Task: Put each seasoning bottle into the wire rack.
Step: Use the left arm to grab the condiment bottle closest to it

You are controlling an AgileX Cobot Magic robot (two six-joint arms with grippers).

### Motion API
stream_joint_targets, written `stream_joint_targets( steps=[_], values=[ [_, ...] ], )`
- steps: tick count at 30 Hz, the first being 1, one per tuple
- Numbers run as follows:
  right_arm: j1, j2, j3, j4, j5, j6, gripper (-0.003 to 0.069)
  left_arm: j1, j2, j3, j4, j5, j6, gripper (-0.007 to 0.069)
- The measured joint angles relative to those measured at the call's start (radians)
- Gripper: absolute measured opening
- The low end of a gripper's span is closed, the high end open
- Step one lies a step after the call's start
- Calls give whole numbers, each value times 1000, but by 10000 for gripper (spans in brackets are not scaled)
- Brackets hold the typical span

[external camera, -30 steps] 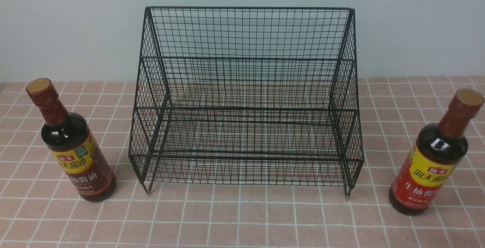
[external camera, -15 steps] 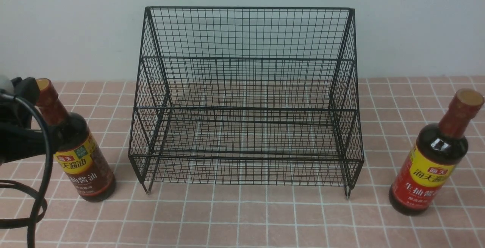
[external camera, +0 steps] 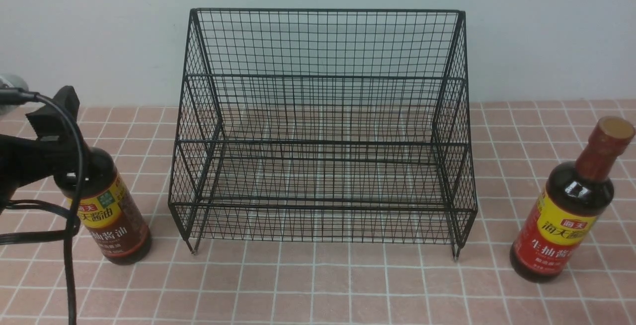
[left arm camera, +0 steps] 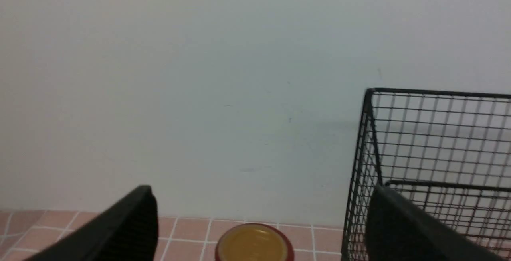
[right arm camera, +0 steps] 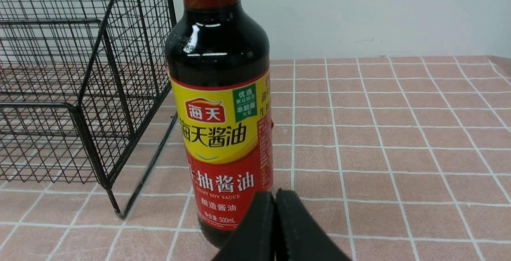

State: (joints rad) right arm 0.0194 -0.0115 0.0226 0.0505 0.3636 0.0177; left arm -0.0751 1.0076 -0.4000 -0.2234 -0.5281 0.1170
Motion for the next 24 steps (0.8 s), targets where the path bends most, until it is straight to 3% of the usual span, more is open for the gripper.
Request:
stream_joint_targets(
  steps=[7, 12, 16, 22, 24],
  values=[
    [0, 0, 0, 0, 0, 0, -11, 1, 139, -1, -8, -48, 0, 675],
    [0, 0, 0, 0, 0, 0, -11, 1, 231, -1, -10, -170, 0, 623],
    [0, 0, 0, 0, 0, 0, -11, 1, 275, -2, -13, -214, -1, 544],
    [0, 0, 0, 0, 0, 0, -11, 1, 313, -12, -9, -241, -3, 258],
    [0, 0, 0, 0, 0, 0, -11, 1, 312, -24, 11, -215, -7, 258]
  ],
)
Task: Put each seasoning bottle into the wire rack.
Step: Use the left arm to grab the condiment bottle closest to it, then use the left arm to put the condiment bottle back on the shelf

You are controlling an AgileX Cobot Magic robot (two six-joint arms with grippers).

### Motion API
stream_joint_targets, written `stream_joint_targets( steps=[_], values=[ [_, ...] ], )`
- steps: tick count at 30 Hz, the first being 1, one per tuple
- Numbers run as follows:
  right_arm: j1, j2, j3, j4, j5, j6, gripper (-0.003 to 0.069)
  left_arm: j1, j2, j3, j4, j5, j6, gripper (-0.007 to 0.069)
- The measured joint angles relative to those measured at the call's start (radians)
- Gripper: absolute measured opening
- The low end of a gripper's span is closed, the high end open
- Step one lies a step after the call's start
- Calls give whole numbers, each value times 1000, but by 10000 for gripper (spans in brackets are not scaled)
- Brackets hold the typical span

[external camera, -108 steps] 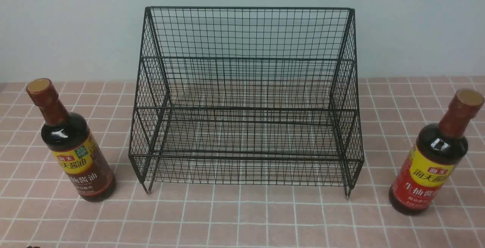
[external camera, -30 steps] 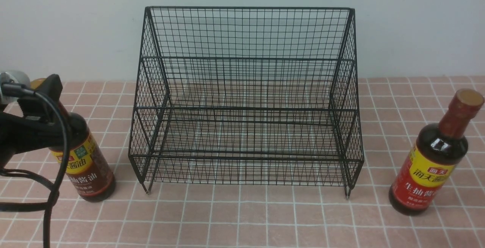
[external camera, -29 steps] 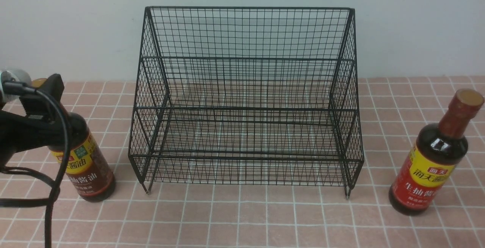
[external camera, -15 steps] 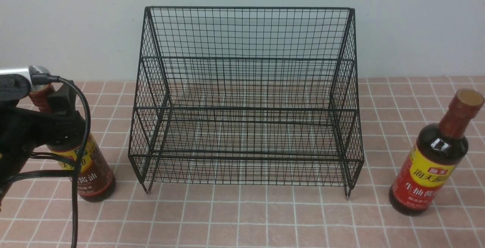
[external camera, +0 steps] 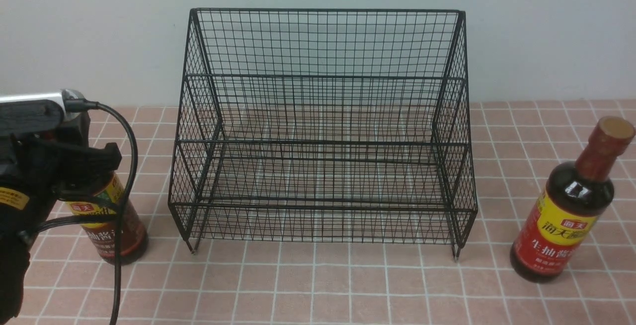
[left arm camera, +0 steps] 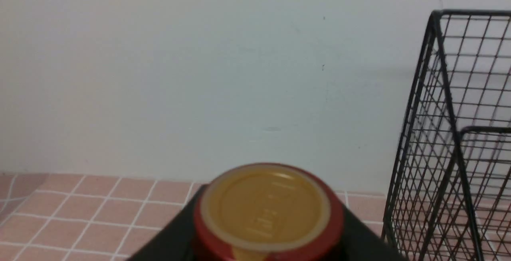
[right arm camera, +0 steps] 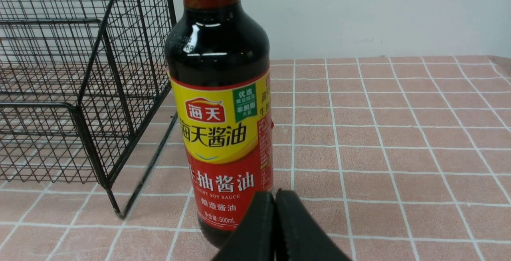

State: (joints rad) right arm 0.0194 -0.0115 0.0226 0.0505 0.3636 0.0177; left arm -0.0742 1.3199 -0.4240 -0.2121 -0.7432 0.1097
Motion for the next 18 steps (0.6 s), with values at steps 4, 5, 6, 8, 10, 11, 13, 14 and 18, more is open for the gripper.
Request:
stream_joint_targets(
  steps=[4, 5, 6, 8, 10, 11, 13, 14, 18],
  values=[
    [0, 0, 0, 0, 0, 0, -11, 0, -39, -45, 61, 122, 4, 258],
    [0, 0, 0, 0, 0, 0, -11, 0, -62, -65, 67, 171, 5, 258],
    [0, 0, 0, 0, 0, 0, -11, 0, -67, -70, 67, 181, 5, 258],
    [0, 0, 0, 0, 0, 0, -11, 0, -126, -125, 70, 279, 4, 258],
    [0, 0, 0, 0, 0, 0, -11, 0, -185, -213, 80, 355, 4, 258],
    [0, 0, 0, 0, 0, 0, -11, 0, -200, -255, 88, 376, 4, 258],
    [0, 0, 0, 0, 0, 0, -11, 0, -228, -329, 99, 413, -1, 258],
    [0, 0, 0, 0, 0, 0, -11, 0, -235, -345, 101, 419, -3, 258],
    [0, 0, 0, 0, 0, 0, -11, -19, -250, -486, 114, 462, -45, 258]
  ],
)
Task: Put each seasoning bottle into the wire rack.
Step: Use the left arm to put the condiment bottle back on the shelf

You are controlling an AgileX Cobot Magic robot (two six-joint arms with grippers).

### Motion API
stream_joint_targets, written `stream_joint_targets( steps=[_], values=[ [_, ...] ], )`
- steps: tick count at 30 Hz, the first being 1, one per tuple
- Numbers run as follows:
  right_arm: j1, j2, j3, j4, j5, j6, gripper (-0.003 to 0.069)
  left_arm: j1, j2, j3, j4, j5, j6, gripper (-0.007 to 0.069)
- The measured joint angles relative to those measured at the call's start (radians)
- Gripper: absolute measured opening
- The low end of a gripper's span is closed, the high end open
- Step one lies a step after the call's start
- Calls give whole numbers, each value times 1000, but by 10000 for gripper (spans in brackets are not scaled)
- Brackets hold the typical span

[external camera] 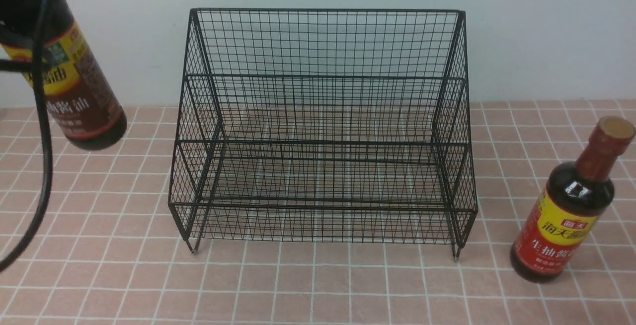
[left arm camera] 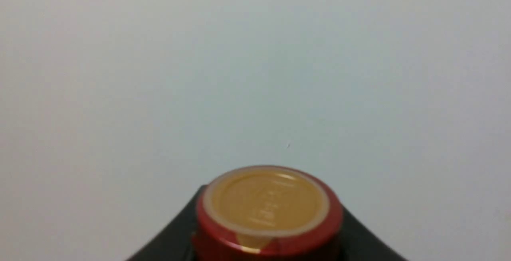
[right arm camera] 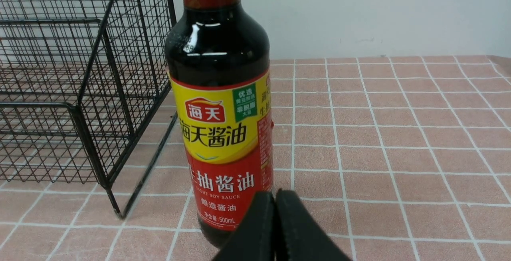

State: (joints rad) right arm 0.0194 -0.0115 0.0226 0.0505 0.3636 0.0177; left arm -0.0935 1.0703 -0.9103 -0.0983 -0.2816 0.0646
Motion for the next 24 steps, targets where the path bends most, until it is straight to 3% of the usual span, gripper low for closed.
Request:
stream_joint_targets(
  steps=[11, 24],
  values=[
    [0, 0, 0, 0, 0, 0, -11, -251, 196, -135, -12, -11, 27, 258],
    [0, 0, 0, 0, 0, 0, -11, -298, 429, -260, -56, -36, 79, 258]
  ],
)
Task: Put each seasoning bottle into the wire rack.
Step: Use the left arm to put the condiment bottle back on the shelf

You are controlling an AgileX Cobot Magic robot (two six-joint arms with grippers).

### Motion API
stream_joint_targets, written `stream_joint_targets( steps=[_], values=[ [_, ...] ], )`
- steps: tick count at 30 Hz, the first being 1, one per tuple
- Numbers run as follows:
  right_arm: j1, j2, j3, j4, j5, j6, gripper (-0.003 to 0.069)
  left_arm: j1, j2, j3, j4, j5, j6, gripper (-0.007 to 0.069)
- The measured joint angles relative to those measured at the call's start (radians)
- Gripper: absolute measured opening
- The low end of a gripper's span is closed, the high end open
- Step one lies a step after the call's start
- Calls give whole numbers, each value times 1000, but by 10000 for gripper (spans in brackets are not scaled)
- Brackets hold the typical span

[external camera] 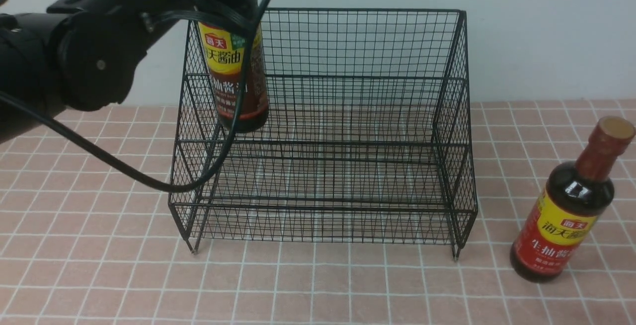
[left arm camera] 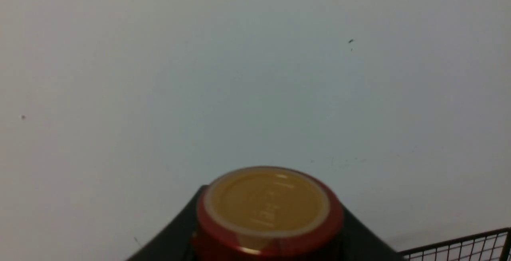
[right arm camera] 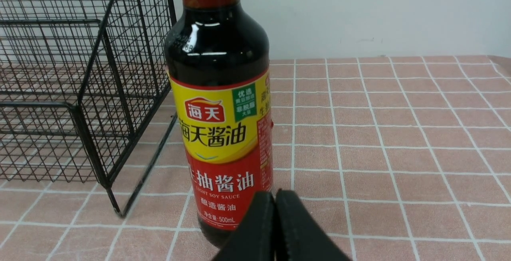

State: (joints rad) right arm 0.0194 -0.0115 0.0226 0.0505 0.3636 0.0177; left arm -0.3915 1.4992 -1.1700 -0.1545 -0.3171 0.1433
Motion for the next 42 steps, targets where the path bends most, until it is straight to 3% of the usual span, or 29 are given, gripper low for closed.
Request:
stream_joint_targets(
  steps=[10, 19, 34, 38, 40, 42],
  values=[
    [0, 0, 0, 0, 0, 0, -11, 0, 26, -1, 0, 177, 0, 258],
    [0, 0, 0, 0, 0, 0, -11, 0, 26, -3, 6, 475, 0, 258],
    [0, 0, 0, 0, 0, 0, -11, 1, 47, -12, 15, 504, -31, 259],
    [0, 0, 0, 0, 0, 0, -11, 1, 57, -19, 12, 496, -38, 344],
    [0, 0, 0, 0, 0, 0, -11, 1, 57, -20, 12, 495, -41, 460],
    [0, 0, 0, 0, 0, 0, -11, 1, 57, -21, 12, 495, -42, 497]
  ],
)
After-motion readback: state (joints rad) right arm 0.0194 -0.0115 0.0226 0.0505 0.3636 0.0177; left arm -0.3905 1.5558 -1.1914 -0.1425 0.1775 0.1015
